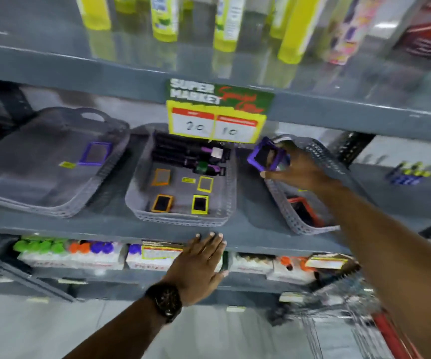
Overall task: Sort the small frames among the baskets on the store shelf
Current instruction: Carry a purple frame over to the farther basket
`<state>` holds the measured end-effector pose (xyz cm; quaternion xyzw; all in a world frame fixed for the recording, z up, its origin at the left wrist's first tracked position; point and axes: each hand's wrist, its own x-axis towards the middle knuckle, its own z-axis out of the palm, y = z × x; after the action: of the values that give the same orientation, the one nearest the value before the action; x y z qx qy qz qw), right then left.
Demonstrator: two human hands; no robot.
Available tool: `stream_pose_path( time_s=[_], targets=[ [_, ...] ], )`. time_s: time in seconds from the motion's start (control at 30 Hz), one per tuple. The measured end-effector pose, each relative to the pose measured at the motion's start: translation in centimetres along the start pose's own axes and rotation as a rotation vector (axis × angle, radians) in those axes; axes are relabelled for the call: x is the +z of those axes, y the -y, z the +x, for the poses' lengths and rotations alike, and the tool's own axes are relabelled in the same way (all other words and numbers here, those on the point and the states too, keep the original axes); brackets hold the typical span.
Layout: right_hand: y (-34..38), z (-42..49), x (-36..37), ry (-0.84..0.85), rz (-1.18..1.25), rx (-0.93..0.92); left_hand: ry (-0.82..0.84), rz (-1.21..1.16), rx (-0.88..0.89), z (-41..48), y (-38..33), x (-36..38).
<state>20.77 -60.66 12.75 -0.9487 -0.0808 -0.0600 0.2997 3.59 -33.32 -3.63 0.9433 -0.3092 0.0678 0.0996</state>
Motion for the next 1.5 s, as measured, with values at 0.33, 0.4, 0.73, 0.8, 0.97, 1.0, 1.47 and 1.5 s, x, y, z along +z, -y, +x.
stream_pose_path(
  time_s=[0.33,0.4,0.73,0.8,0.97,1.0,1.47,1.5],
  targets=[
    [-9.8,-4.9,-5.8,-0.095,-0.181,0.503,0.046,0.008,0.054,6.1,-4.4,1.6],
    [-10.5,-5.3,-5.7,-0.04,-0.178,0.648,0.023,0.019,0.049,6.4,-4.8,2.0],
    [-12.5,-3.6,-2.9,0.19,-0.488,0.721,-0.018,0.061,0.076,6.2,-4.4,2.8],
    [-12.6,-3.5,-2.6,0.204,-0.485,0.729,-0.006,0.06,0.073,6.2,-4.4,2.7],
    [-13.3,-3.0,-3.7,0.171,-0.529,0.703,0.03,0.051,0.081,6.2,-4.1,2.7],
    [-13.4,-2.9,-4.1,0.178,-0.55,0.671,0.037,0.048,0.082,6.3,-4.1,2.7],
    [-15.6,-3.5,-4.5,0.276,-0.52,0.564,0.053,0.058,0.057,7.3,-5.1,2.5],
    [-15.6,-3.6,-4.6,0.276,-0.506,0.572,0.057,0.058,0.057,7.3,-5.2,2.5]
  ],
)
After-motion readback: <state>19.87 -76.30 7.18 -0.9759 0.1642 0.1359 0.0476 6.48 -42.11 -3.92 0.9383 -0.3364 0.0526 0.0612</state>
